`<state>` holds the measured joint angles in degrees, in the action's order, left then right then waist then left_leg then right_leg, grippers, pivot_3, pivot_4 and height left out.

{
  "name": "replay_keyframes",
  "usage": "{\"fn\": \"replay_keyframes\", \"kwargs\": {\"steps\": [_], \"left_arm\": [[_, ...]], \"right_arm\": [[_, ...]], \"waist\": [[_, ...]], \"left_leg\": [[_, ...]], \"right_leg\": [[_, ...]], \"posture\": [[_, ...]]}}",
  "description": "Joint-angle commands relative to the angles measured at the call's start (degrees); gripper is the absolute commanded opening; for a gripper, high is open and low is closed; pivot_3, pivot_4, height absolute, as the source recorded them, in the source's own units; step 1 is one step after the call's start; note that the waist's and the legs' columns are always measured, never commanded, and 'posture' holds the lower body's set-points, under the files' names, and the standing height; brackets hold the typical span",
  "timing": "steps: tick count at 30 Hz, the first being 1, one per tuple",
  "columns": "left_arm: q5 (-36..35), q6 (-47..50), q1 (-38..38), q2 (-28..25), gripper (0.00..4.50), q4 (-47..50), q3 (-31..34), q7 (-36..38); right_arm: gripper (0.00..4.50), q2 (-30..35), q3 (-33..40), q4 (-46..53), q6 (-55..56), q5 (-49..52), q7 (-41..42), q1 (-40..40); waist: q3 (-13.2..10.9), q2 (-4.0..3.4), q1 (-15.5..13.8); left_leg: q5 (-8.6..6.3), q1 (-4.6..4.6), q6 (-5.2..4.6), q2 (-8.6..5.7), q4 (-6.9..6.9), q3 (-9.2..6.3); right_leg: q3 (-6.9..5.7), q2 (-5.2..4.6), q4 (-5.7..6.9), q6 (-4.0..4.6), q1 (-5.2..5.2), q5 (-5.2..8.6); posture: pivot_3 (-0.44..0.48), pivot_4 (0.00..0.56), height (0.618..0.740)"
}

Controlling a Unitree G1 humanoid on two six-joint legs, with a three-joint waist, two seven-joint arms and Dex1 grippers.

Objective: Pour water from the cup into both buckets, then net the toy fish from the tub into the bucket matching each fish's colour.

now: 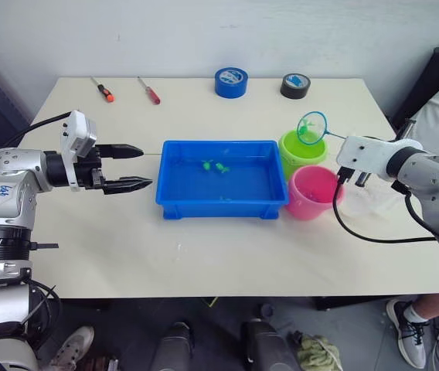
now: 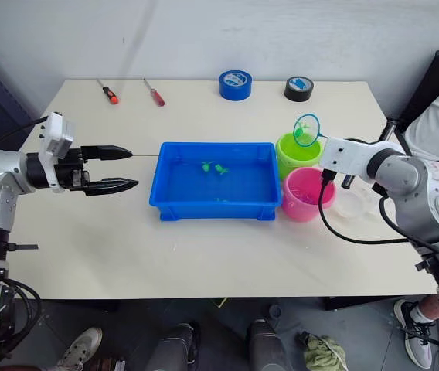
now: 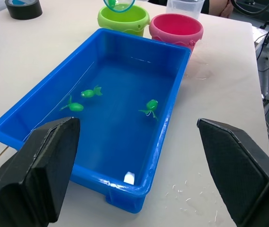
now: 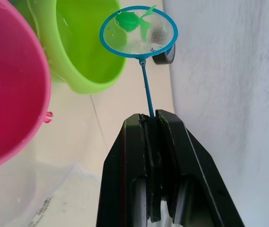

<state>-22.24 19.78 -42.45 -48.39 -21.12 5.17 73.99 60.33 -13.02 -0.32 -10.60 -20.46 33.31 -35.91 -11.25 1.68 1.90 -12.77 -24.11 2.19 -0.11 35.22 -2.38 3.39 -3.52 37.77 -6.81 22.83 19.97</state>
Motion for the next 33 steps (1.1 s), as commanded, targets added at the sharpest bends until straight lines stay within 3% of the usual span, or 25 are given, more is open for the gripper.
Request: {"fn": "replay_keyframes", "kwargs": {"steps": [1,16,33], "left_arm": [[0.12,-1.15,-1.38,-0.20,4.31,0.06,0.60,0.41],[0.38,-1.40,-2.09,0.26,4.31,-0.71,0.29,0.87],[0.57,-1.78,-2.11,0.57,4.31,-1.16,0.29,0.79]], "right_arm": [[0.00,4.14,1.03,1.64,6.66,-6.65,-1.52,1.72],[0.00,5.67,1.40,0.77,15.30,-24.89,-8.55,5.47],[0.00,7.98,2.82,0.59,21.83,-36.64,-17.85,6.79]], "waist": [[0.00,0.00,-0.18],[0.00,-0.05,-0.05],[0.01,-0.06,-0.08]], "left_leg": [[0.00,0.00,0.00,0.00,0.00,0.00],[0.05,0.02,0.09,-0.03,0.05,0.04],[0.06,0.03,0.10,-0.06,0.08,0.09]], "right_leg": [[0.00,-0.01,0.00,0.00,0.00,0.00],[0.01,0.01,0.09,0.00,-0.01,0.00],[0.01,0.01,0.15,0.00,-0.01,0.00]], "posture": [[0.000,0.150,0.734],[0.000,0.150,0.734],[0.000,0.150,0.734]]}}
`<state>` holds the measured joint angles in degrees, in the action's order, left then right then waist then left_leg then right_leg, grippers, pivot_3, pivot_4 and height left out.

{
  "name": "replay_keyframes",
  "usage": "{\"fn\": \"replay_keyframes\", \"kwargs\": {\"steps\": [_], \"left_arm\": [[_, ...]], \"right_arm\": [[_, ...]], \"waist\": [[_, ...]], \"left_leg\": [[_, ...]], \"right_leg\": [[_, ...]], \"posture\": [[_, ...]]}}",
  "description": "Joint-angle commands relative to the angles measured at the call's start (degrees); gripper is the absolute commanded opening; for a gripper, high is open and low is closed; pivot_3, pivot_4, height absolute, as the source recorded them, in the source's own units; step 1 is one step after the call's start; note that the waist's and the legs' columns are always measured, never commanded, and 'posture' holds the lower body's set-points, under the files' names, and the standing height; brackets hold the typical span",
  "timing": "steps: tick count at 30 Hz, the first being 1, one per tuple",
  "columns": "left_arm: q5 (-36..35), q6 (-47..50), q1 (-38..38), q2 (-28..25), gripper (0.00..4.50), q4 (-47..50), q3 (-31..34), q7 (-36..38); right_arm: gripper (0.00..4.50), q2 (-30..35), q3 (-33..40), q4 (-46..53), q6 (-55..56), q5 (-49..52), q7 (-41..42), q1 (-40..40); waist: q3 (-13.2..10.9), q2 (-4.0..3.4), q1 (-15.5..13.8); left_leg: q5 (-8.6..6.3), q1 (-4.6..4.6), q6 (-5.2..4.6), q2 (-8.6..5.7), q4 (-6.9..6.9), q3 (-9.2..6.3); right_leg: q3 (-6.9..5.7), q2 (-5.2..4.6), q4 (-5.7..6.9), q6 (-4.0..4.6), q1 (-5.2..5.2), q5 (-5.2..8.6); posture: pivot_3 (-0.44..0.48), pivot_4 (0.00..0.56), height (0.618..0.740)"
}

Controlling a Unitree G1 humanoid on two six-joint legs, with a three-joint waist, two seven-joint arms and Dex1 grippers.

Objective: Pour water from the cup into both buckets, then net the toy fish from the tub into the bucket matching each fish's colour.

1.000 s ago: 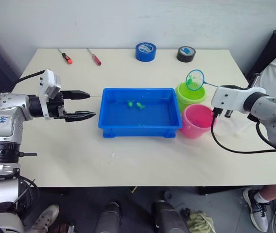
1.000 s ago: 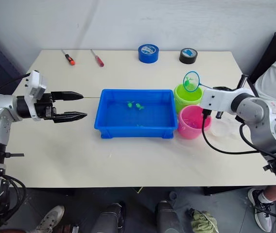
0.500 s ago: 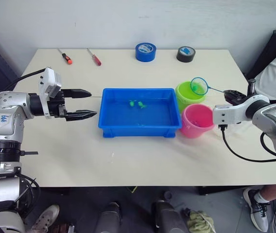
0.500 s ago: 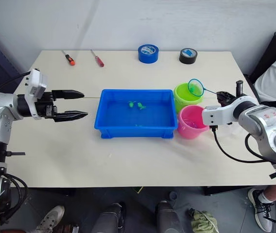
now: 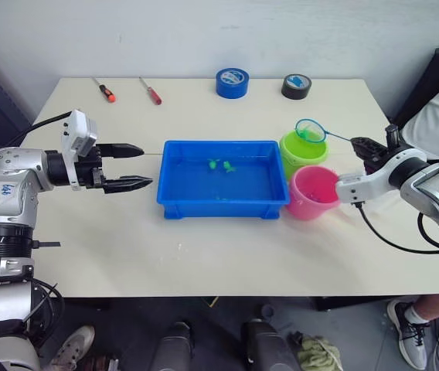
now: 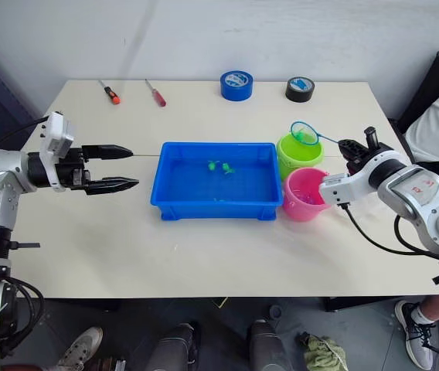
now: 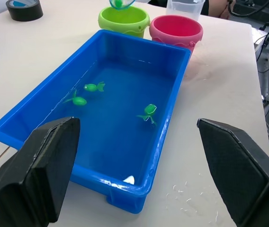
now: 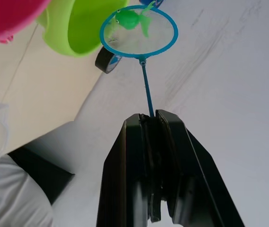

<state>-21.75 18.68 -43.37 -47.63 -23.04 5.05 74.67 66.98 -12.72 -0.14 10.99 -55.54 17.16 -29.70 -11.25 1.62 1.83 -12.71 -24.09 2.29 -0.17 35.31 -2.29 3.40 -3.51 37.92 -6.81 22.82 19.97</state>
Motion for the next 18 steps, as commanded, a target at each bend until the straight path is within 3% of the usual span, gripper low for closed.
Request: {"fn": "replay_keyframes", "kwargs": {"steps": [1,11,18], "left_arm": [[0.10,-0.68,-1.17,-0.16,4.31,0.78,0.44,0.11],[0.17,-0.41,-0.78,-0.12,4.31,1.20,0.53,-0.06],[0.01,-0.20,-0.50,-0.67,4.31,1.49,0.93,0.02]], "right_arm": [[0.00,1.30,2.62,0.35,0.33,-1.76,-1.87,0.78],[0.00,1.33,1.98,-0.53,1.63,-5.47,-4.05,1.47],[0.00,-0.80,4.69,0.75,0.38,-0.98,-1.54,-1.22]], "waist": [[0.00,0.00,0.00],[0.00,0.00,0.13],[0.00,0.00,0.27]], "left_leg": [[0.00,0.00,0.00,0.00,0.00,0.04],[0.01,0.00,0.01,0.02,0.13,0.44],[0.00,0.00,0.00,0.02,0.26,0.45]], "right_leg": [[-0.01,0.00,0.00,0.00,0.00,0.00],[0.02,0.01,0.10,0.00,0.00,0.00],[0.04,0.01,0.18,0.00,-0.01,0.00]], "posture": [[0.000,0.150,0.734],[0.000,0.150,0.734],[0.000,0.150,0.734]]}}
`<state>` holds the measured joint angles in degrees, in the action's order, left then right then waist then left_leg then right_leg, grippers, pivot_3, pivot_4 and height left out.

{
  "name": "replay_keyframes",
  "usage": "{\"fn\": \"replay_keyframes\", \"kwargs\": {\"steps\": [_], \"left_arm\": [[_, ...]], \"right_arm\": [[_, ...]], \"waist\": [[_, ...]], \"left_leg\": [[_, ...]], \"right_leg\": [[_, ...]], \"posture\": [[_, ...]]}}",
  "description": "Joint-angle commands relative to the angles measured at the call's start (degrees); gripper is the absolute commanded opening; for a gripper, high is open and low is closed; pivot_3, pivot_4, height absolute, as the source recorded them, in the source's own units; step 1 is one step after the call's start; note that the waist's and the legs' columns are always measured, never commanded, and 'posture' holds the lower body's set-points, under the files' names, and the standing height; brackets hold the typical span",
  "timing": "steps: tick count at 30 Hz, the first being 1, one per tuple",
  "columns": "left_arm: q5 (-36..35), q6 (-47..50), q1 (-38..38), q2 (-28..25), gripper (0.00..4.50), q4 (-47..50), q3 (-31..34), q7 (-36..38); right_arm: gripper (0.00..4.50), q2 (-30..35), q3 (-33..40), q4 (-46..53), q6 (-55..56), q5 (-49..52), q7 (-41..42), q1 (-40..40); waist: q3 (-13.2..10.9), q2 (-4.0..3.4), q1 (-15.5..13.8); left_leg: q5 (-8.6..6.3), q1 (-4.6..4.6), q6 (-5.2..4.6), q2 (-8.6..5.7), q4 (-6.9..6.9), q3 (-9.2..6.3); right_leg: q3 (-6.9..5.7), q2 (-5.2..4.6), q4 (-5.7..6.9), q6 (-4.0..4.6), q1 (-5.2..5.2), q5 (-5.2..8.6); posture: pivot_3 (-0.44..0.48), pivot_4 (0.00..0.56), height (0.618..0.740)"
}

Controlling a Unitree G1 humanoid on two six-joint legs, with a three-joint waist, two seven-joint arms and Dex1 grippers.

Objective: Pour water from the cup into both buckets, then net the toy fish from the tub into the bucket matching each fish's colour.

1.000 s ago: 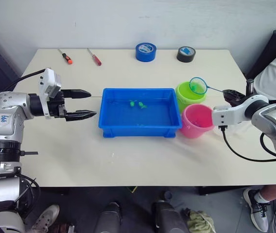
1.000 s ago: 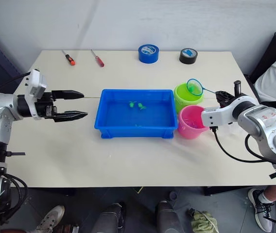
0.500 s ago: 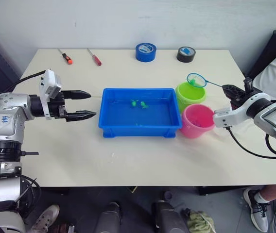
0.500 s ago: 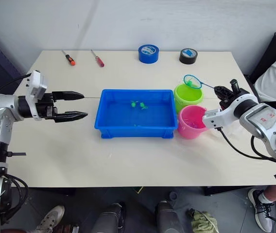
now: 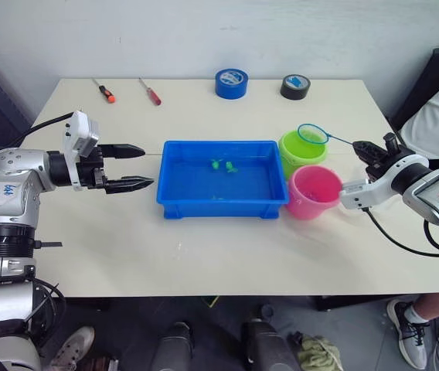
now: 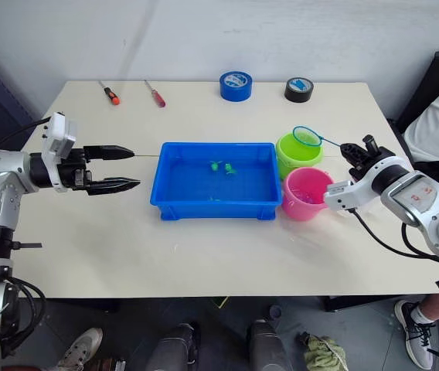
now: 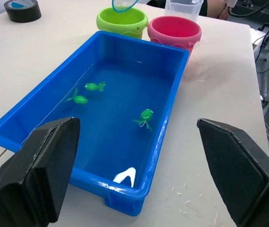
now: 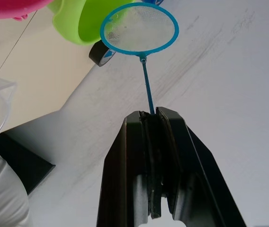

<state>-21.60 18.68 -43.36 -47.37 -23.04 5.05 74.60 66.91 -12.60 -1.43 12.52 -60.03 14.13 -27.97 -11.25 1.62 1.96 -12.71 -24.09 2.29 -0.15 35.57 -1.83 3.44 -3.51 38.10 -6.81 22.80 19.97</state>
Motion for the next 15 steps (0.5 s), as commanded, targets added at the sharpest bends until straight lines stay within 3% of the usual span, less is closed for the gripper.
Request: {"fn": "replay_keyframes", "kwargs": {"steps": [1,7,13,15], "left_arm": [[-0.19,-0.11,-0.45,-1.17,4.31,1.54,1.12,0.08],[0.00,-0.52,-0.25,-2.22,4.31,0.88,1.85,-0.29],[-0.40,-0.16,0.98,-3.06,4.31,1.48,2.88,-0.90],[-0.47,-0.08,1.46,-3.41,4.31,1.58,3.05,-0.91]], "right_arm": [[0.00,-1.45,5.52,2.91,-1.75,5.64,2.87,-4.76],[0.00,-10.57,10.70,5.25,-12.20,24.93,18.93,-13.17],[0.00,-18.14,14.76,17.63,-45.14,48.43,42.95,-11.09],[0.00,-18.53,14.86,21.08,-55.10,53.68,46.64,-11.02]], "waist": [[0.00,0.00,0.22],[0.01,0.03,1.19],[0.02,0.04,0.94],[0.02,0.03,0.87]], "left_leg": [[0.00,0.00,0.00,0.00,0.02,0.01],[0.00,0.03,0.01,0.13,0.13,-0.05],[-0.02,0.02,-0.03,0.30,0.38,-0.25],[-0.03,0.00,-0.05,0.29,0.40,-0.54]], "right_leg": [[0.01,0.00,0.03,0.00,0.00,0.00],[-0.03,0.08,0.19,0.00,-0.04,0.00],[-0.13,0.01,0.24,0.00,-0.22,0.00],[-0.11,-0.01,0.26,-0.01,-0.20,0.00]], "posture": [[0.000,0.150,0.734],[0.000,0.150,0.734],[0.000,0.150,0.734],[0.000,0.150,0.734]]}}
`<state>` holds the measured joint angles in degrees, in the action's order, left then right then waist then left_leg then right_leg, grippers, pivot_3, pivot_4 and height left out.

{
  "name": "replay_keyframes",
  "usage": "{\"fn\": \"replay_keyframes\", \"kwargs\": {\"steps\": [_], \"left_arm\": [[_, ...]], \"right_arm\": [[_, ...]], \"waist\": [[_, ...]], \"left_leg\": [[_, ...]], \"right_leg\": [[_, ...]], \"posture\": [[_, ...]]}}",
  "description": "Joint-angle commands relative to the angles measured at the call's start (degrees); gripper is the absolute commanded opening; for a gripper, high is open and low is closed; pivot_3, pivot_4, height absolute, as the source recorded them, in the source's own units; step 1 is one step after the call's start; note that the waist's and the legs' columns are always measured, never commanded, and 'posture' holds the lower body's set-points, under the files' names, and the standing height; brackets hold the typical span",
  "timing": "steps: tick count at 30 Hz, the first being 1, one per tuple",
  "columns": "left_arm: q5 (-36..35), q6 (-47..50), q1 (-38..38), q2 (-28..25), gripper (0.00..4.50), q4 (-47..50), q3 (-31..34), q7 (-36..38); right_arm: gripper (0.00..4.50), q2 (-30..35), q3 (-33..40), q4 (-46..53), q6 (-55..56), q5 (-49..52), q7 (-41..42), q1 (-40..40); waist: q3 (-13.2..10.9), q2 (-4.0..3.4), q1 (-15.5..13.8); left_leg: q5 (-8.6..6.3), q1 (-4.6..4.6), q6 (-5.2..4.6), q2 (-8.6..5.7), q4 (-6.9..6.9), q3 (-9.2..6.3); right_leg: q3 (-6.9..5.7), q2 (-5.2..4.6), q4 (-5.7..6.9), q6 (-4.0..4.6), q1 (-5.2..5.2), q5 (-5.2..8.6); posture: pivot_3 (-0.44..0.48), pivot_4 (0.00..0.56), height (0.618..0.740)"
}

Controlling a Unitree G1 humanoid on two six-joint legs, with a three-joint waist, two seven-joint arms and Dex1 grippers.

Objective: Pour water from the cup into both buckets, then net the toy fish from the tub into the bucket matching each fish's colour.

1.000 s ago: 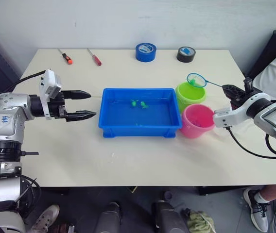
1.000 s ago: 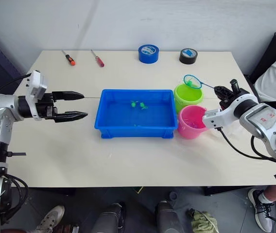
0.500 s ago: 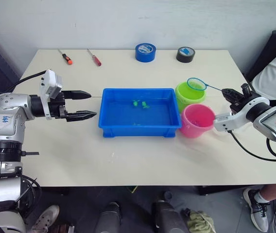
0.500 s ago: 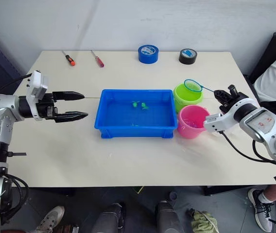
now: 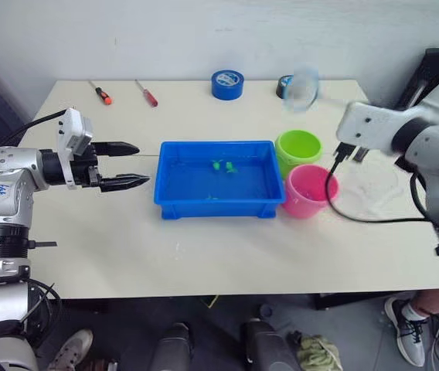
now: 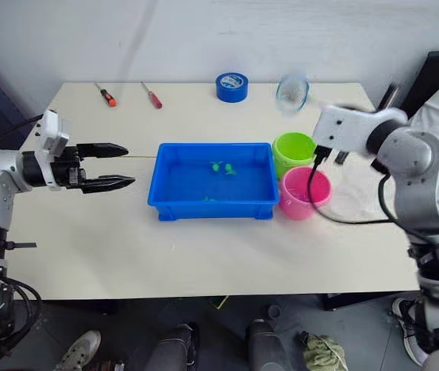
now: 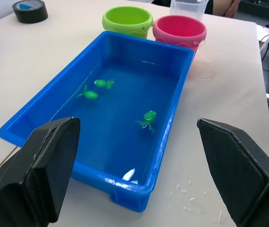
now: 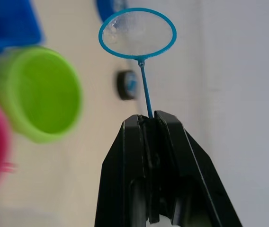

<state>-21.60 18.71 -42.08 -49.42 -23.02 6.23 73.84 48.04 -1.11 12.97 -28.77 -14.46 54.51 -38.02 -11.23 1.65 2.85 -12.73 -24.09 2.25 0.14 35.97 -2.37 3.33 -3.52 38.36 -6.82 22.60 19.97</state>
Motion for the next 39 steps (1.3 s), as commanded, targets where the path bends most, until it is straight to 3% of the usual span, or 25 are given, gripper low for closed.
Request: {"fn": "replay_keyframes", "kwargs": {"steps": [1,7,10,24,39], "left_arm": [[-0.43,-0.13,0.39,-1.64,4.31,1.52,1.93,-0.06],[-1.06,1.45,2.66,-3.27,4.31,3.33,2.84,-0.26],[-1.53,2.06,4.11,-3.42,4.31,4.86,3.49,-0.82],[-3.15,5.05,8.27,-4.02,4.31,10.71,5.96,-3.01],[-3.93,6.72,9.09,-4.97,4.31,12.93,6.73,-3.73]], "right_arm": [[0.00,0.06,3.04,8.12,-19.68,10.67,7.57,-1.15],[0.00,0.16,-1.90,9.58,-45.98,21.15,8.51,-5.19],[0.00,-2.25,-3.80,8.00,-51.21,23.67,5.68,-8.30],[0.00,-12.87,-10.89,-4.35,-53.62,25.68,-10.78,-13.40],[0.00,-21.58,-7.17,-17.37,-41.96,24.89,-22.34,-14.65]], "waist": [[0.00,0.00,-0.05],[0.00,0.00,0.06],[0.00,0.00,0.29],[0.00,0.00,0.28],[0.00,0.00,0.40]], "left_leg": [[0.00,0.00,0.00,0.00,0.00,-0.08],[-0.01,0.03,-0.01,0.01,0.01,-0.20],[-0.01,0.02,-0.01,0.03,-0.01,-0.17],[-0.01,-0.06,-0.02,-0.04,-0.03,-0.16],[-0.01,-0.05,-0.02,-0.04,-0.09,-0.16]], "right_leg": [[0.00,0.00,0.00,0.00,0.00,0.00],[0.01,-0.02,0.01,0.00,0.01,0.00],[0.05,-0.06,0.03,0.01,0.07,0.00],[0.05,-0.08,0.01,0.01,0.17,0.00],[0.05,-0.05,0.04,0.00,0.19,0.00]], "posture": [[0.000,0.150,0.734],[0.000,0.150,0.734],[0.000,0.150,0.734],[0.000,0.150,0.734],[0.000,0.150,0.734]]}}
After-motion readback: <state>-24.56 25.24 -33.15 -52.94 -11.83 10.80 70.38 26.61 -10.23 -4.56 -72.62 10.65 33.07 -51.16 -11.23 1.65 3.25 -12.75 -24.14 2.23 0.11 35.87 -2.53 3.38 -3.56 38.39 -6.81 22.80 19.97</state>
